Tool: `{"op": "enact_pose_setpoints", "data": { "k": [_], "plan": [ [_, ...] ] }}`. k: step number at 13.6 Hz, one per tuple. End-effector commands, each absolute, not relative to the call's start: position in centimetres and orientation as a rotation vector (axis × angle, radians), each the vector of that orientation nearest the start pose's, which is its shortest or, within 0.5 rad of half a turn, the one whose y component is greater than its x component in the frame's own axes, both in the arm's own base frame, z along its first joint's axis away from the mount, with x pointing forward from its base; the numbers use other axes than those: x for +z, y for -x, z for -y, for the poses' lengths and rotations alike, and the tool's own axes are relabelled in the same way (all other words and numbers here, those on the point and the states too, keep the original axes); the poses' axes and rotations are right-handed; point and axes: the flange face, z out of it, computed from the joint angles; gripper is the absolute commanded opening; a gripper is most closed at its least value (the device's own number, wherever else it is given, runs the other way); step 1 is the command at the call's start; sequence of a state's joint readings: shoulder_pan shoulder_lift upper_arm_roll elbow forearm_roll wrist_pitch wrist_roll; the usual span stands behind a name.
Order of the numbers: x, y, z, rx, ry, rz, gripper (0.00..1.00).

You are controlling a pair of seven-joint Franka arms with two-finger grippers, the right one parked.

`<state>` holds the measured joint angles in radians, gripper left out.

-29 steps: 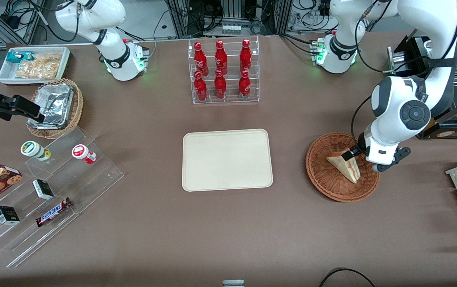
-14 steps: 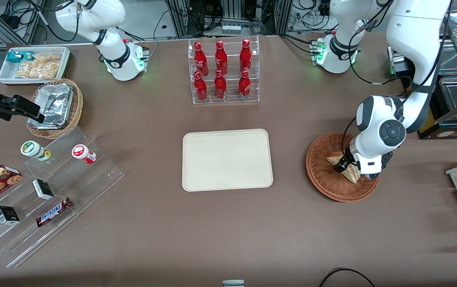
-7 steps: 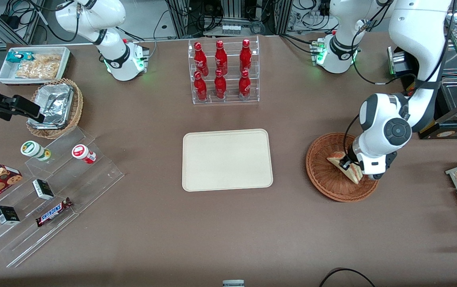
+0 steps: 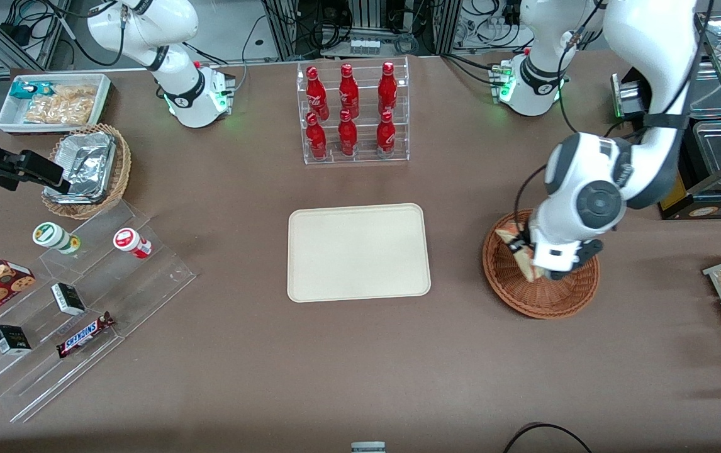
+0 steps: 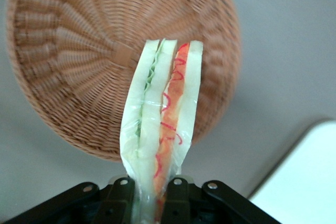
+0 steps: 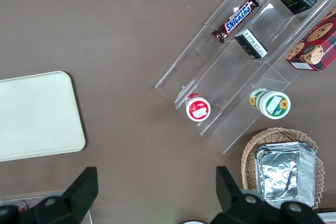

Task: Place sandwich from basket to tray
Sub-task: 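Lift the sandwich and carry it with the left gripper to the tray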

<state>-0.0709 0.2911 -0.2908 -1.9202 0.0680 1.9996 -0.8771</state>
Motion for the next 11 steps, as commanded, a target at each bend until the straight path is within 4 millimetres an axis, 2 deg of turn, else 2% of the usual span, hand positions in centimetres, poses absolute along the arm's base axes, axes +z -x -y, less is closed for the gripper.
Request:
{"op": "enact_pose_setpoints", "data": {
  "k": [1,3,4,5,6,7,9,11],
  "plan": [
    [32.5,-55.9,26.0,0.265,2.998,0.499,0.04],
    [32.1,-57.5,30.9,0.233,3.053,0.362,0.04],
    [31.9,-57.7,33.2,0.241,3.077,0.343,0.04],
    [31.8,-57.3,35.8,0.245,3.091,0.359,0.04],
    [31.7,-56.3,39.1,0.207,3.093,0.297,0.04],
    [31.3,-55.5,41.5,0.197,3.098,0.26,0.04],
    [29.9,-55.4,44.5,0.218,3.111,0.348,0.04],
    [28.9,-53.9,48.4,0.233,3.132,0.31,0.04]
  ]
}}
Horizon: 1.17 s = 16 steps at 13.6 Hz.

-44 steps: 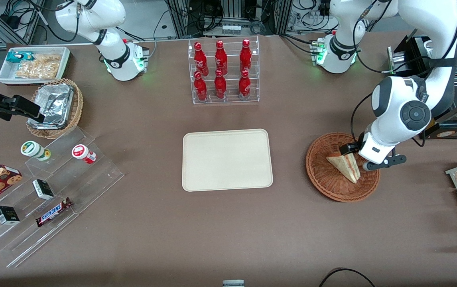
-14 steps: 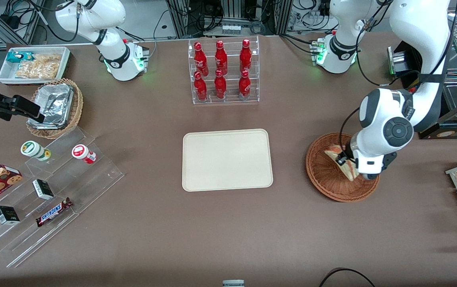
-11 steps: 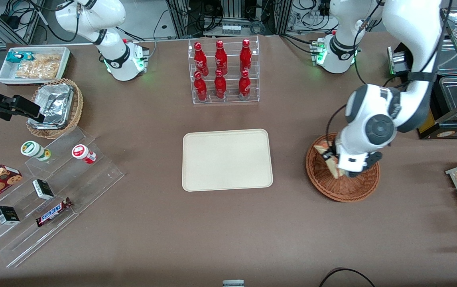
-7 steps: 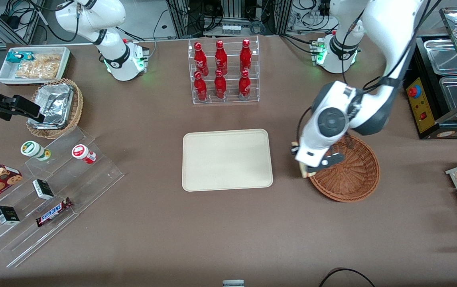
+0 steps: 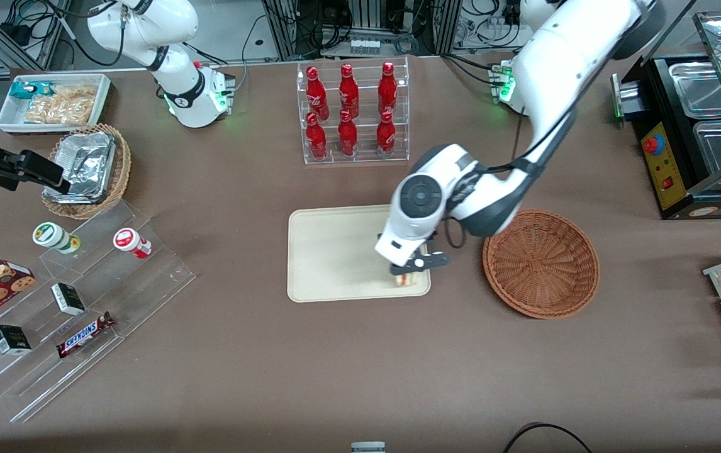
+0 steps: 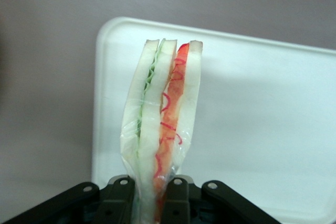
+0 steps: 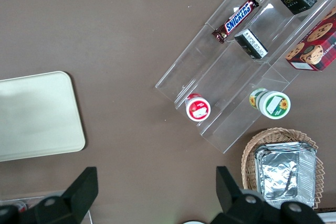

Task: Place sandwich from basket to tray
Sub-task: 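Lift the sandwich and carry it with the left gripper to the tray, then lower the sandwich onto the cream tray and open the left gripper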

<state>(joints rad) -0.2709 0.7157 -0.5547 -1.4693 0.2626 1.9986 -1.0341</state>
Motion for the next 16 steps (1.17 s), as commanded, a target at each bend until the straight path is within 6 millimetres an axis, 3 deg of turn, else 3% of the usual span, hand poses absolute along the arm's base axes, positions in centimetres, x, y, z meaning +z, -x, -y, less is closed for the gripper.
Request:
{"op": "enact_pose_setpoints", "data": {
  "k": [1,4,9,10,11,13,14,16],
  "plan": [
    [28.6,-53.5,49.5,0.23,3.129,0.326,0.04],
    [25.6,-52.3,52.4,0.192,3.084,0.357,0.04],
    [23.9,-52.2,52.7,0.233,3.051,0.369,0.05],
    [23.8,-52.2,52.7,0.236,3.052,0.37,0.1],
    [23.8,-52.1,52.7,0.238,3.052,0.373,0.28],
    [24.6,-52.3,52.6,0.233,3.054,0.377,0.83],
    [24.8,-52.3,52.6,0.23,3.057,0.375,1.0],
    [26.6,-52.5,52.7,0.202,3.073,0.383,1.0]
  ]
}}
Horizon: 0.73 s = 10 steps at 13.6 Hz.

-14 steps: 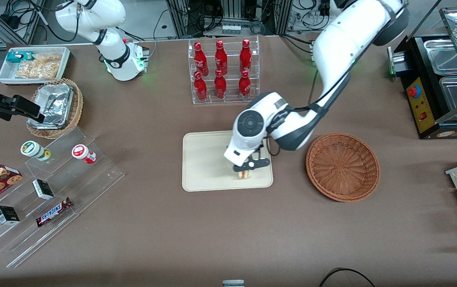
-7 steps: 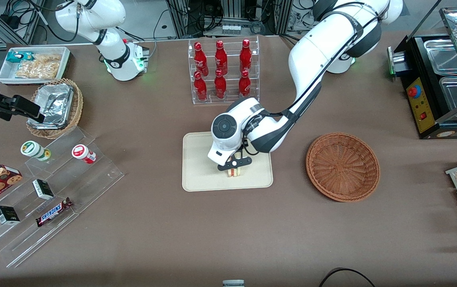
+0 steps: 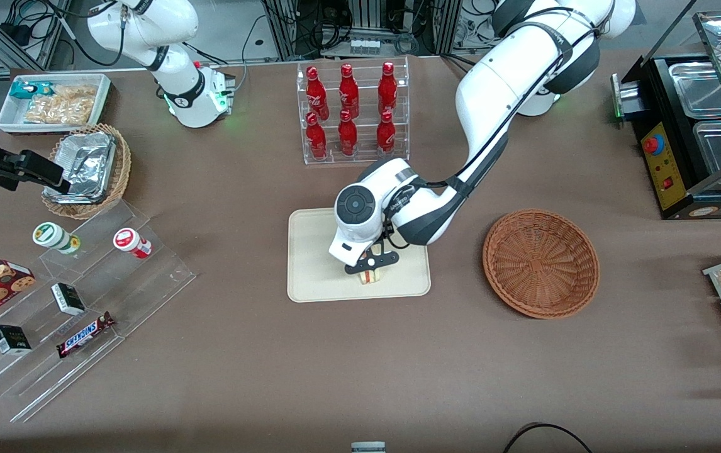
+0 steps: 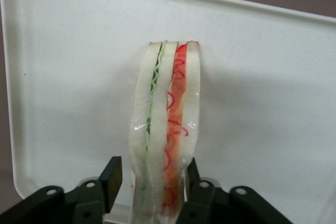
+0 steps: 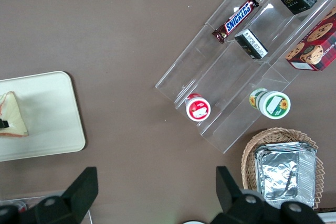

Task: Place sandwich from basket to tray
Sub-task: 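Lower the sandwich onto the cream tray and open the left gripper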

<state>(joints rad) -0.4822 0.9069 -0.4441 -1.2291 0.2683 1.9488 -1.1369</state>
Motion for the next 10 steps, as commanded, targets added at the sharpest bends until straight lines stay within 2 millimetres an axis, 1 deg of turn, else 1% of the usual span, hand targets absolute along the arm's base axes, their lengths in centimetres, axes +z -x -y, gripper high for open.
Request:
{"op": "enact_pose_setpoints", "data": {
  "k": [1,2,3,4,5,6,7,8,9,10],
  "plan": [
    [28.2,-52.7,52.4,0.185,3.074,0.383,1.0],
    [29.8,-52.8,52.1,0.173,3.069,0.378,1.0],
    [31.9,-53.1,51.4,0.152,3.068,0.381,1.0],
    [33.8,-53.7,50.4,0.133,3.062,0.397,1.0],
    [35.7,-53.9,49.7,0.115,3.054,0.407,1.0],
    [37.5,-54.6,48.3,0.095,3.053,0.424,1.0],
    [38.9,-55.5,46.7,0.087,3.054,0.398,1.0],
    [40.0,-55.8,45.3,0.095,3.045,0.319,1.0],
    [41.2,-56.0,44.4,0.094,3.043,0.278,1.0],
    [42.2,-56.9,42.4,0.095,3.028,0.324,1.0]
  ]
}}
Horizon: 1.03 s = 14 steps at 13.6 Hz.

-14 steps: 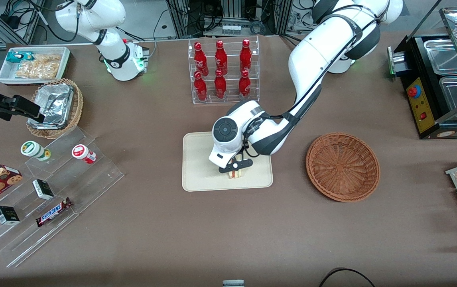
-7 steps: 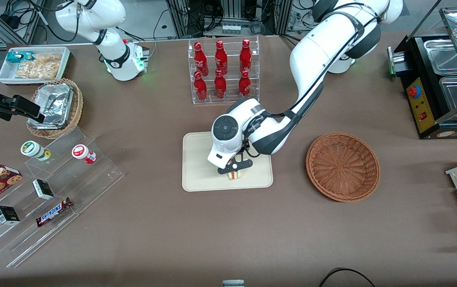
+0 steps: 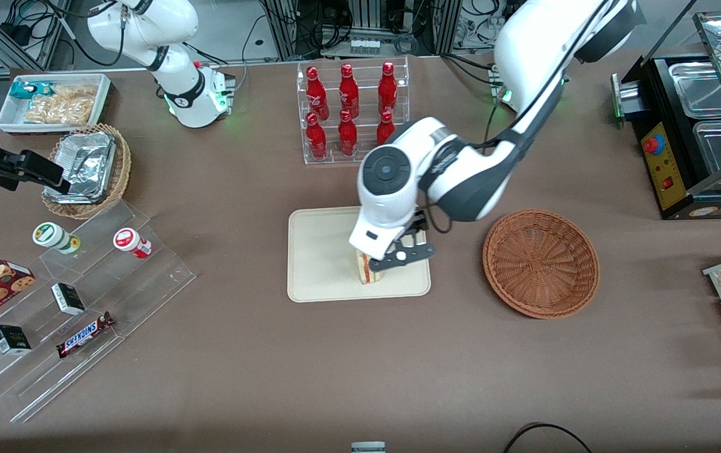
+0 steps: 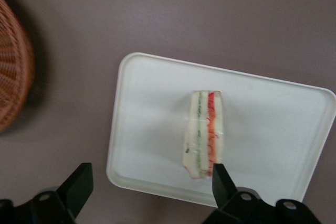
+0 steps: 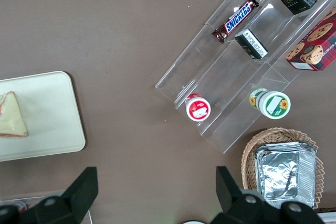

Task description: Place sandwich from basket to tray

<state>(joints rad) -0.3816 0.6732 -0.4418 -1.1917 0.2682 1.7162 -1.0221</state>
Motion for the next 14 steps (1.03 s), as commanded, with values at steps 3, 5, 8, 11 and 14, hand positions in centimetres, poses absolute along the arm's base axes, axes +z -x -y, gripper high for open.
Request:
{"op": "enact_pose_setpoints", "data": {
  "k": [3,5,8,11,14],
  "plan": [
    [43.8,-57.1,36.2,0.109,2.95,0.405,1.0],
    [43.5,-56.5,33.6,0.145,2.909,0.429,1.0],
    [43.8,-56.9,27.8,0.153,2.855,0.498,1.0],
    [45.3,-57.0,23.4,0.165,2.841,0.506,1.0],
    [46.7,-56.8,21.3,0.188,2.824,0.492,1.0]
  ]
}}
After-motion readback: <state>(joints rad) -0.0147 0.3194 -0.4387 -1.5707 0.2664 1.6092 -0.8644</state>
